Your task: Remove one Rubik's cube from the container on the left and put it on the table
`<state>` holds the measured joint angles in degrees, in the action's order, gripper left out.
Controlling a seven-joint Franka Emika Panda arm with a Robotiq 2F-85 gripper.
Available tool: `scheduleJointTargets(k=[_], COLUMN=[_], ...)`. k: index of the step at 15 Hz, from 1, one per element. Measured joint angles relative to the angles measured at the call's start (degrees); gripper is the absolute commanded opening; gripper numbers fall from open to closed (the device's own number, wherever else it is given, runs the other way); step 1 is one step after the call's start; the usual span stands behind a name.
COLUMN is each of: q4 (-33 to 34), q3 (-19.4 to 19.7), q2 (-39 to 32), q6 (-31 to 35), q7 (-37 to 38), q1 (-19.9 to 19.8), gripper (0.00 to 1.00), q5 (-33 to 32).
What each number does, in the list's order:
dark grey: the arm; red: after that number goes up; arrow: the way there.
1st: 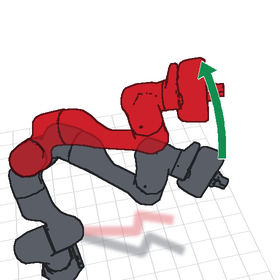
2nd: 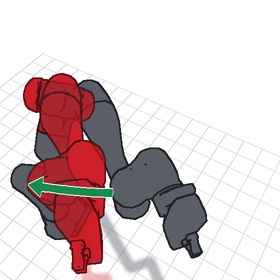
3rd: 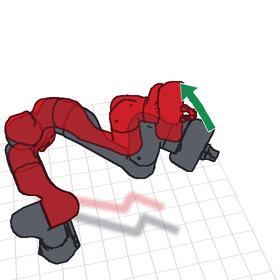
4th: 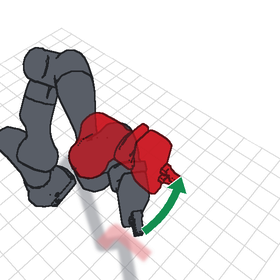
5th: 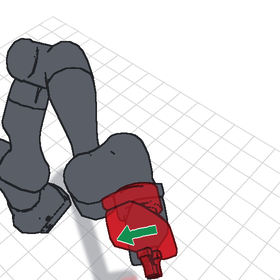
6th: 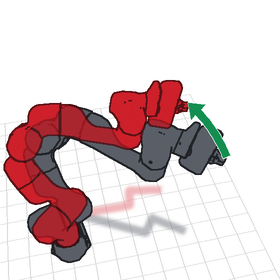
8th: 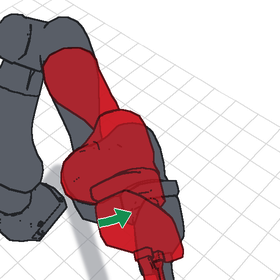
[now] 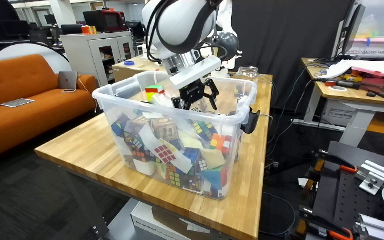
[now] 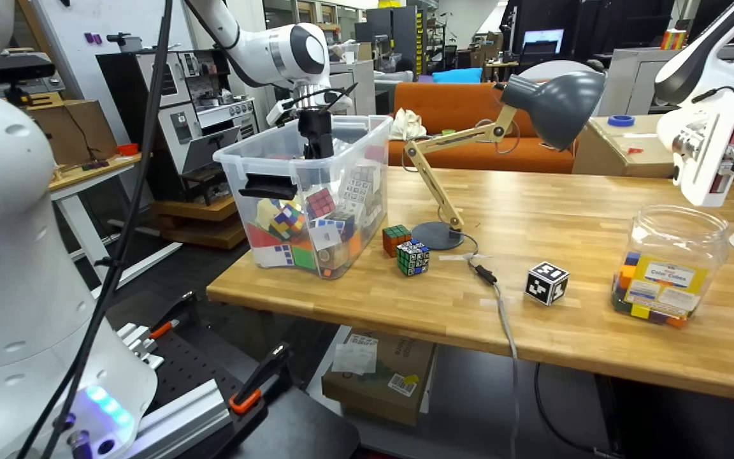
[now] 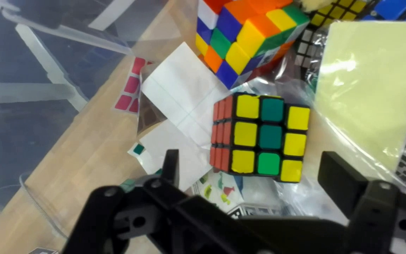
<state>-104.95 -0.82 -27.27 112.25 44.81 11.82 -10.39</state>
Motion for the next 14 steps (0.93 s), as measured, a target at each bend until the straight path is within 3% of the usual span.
scheduleJointTargets(k=[4,14], q4=[0.0,1.02], q3=[0.35,-0.24], q2=[0.51,-1.01], q6=[-3.2,-3.62], q7=[0.01,0.01], q1=[0.09,1.31], gripper=[1.0,1.0], q5=[-0.26,-0.17])
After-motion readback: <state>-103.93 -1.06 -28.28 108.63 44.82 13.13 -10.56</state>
